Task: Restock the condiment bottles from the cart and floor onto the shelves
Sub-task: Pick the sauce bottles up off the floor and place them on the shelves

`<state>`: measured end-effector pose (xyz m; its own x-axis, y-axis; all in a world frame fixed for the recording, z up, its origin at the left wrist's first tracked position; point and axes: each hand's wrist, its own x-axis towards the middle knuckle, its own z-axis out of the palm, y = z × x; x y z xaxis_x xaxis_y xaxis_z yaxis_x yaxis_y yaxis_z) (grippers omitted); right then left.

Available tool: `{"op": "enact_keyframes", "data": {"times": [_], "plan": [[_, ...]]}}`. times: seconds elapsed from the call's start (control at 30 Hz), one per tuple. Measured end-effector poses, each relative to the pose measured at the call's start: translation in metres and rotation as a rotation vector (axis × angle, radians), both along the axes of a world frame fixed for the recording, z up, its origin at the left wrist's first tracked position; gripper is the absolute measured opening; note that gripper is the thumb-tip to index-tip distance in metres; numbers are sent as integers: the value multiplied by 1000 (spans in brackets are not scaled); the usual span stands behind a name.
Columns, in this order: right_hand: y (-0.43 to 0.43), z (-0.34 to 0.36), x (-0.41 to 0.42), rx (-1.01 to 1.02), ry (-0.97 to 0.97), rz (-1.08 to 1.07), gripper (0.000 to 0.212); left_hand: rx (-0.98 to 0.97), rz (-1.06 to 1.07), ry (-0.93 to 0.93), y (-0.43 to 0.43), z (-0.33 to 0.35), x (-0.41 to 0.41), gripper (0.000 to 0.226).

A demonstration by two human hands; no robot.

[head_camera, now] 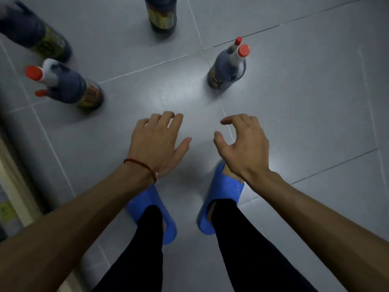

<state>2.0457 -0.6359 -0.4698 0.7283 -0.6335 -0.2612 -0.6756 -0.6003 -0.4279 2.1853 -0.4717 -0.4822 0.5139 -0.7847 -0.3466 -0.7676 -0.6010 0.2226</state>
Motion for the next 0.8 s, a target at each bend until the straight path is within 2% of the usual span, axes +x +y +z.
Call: {"op": "enact_keyframes", "data": {"times": [0.17, 0.37, 0.57, 0.8], "plan": [[-27, -100, 14, -112, -66, -34, 44, -53, -22, -72, -25, -97, 29, 61], [-56, -174, 31, -231, -187, -134, 56, -161, -5, -161, -54, -172, 72, 60], [-71, -210, 52, -198, -439, -318, 75, -241, 11, -227, -69, -191, 93, 61], [-87, -209, 85, 7, -567, -453, 94, -274, 63, -257, -70, -168, 85, 59]]}}
